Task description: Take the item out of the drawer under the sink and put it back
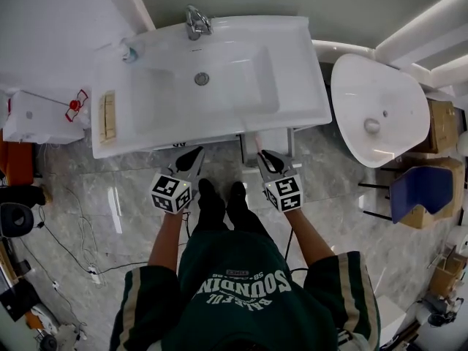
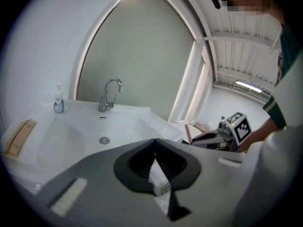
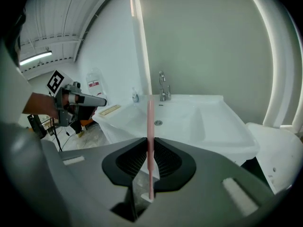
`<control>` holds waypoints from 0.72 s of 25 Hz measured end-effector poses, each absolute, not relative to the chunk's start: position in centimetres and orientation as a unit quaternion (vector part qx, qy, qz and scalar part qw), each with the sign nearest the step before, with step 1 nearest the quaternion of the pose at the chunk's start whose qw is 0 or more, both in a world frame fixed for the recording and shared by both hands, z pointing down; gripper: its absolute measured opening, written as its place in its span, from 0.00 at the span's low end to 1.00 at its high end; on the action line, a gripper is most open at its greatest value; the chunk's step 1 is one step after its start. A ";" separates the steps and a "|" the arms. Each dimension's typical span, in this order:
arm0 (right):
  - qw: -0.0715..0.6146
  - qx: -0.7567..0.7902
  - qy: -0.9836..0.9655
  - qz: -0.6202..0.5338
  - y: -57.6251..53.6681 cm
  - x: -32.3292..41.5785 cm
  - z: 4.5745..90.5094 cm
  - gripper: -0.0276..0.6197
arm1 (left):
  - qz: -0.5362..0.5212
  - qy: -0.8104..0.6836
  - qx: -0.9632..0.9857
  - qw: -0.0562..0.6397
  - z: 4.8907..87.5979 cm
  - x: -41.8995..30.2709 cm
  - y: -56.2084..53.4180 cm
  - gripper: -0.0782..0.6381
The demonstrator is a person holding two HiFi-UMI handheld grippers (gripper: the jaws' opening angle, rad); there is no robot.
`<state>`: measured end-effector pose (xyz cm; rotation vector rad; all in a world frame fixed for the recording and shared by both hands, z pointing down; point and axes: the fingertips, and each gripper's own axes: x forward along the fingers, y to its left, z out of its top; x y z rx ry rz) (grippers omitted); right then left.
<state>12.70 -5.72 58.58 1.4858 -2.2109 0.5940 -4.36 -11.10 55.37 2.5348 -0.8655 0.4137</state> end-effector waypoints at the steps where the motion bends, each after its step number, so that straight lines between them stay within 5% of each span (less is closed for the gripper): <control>1: 0.213 0.531 -0.792 0.216 -5.5 12.9 59.3 0.12 | 0.152 -0.311 0.913 0.216 55.8 -4.2 -11.0 0.18; 18: 0.396 0.420 -0.799 0.169 -6.2 15.1 73.8 0.12 | 0.193 -0.336 0.886 0.255 62.7 -5.5 -8.0 0.18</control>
